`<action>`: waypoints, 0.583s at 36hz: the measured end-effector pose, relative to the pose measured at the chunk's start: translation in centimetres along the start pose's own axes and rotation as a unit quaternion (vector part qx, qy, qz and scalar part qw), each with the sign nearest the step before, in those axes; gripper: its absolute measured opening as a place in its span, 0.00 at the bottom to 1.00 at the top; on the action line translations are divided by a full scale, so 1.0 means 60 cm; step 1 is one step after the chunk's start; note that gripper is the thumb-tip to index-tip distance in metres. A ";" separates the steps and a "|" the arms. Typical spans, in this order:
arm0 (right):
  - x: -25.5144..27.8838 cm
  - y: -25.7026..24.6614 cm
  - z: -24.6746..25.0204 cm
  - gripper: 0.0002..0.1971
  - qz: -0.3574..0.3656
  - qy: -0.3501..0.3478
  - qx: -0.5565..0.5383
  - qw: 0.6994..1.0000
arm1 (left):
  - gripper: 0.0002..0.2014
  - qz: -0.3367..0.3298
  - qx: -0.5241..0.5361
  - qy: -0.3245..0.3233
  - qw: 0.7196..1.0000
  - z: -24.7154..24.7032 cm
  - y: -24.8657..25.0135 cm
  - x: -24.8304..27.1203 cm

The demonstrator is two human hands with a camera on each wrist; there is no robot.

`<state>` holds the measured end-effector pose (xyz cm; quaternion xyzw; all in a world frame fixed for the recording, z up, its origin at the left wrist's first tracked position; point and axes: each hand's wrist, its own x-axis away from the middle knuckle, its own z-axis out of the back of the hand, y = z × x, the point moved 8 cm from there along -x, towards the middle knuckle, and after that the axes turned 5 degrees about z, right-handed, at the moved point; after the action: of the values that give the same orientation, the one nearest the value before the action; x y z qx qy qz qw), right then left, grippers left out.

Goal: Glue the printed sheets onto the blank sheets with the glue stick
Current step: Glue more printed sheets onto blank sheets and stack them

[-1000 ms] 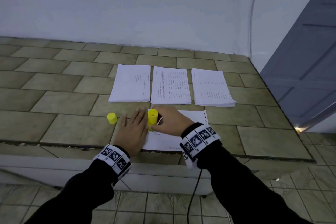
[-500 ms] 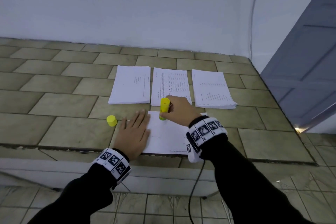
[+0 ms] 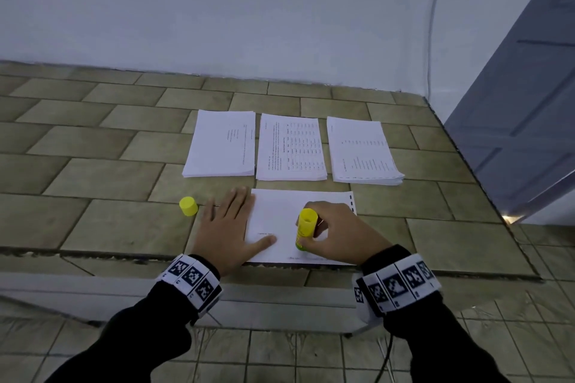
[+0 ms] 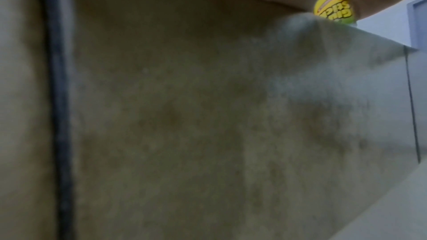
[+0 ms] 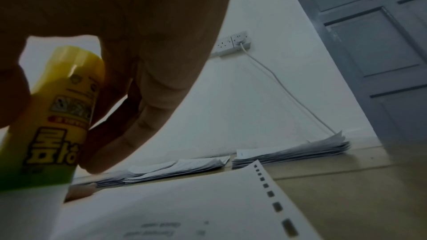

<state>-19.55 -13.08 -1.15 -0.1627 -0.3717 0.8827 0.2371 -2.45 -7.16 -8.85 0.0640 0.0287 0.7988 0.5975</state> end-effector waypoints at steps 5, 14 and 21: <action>-0.031 0.004 0.016 0.09 0.004 0.015 0.009 1.000 | 0.61 -0.003 0.016 0.009 1.000 -0.003 -0.003 -0.002; -0.097 0.041 0.053 0.06 -0.058 0.044 0.036 0.997 | 0.62 -0.001 0.011 0.001 1.000 -0.005 -0.003 -0.001; -0.086 0.065 0.065 0.08 -0.084 0.063 0.037 0.994 | 0.61 -0.001 0.013 0.006 1.000 -0.008 -0.006 -0.001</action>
<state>-18.21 -20.48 -0.81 -0.1770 -0.3352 0.8610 0.3391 -2.14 -7.10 -9.36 0.0670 0.0425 0.7981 0.5973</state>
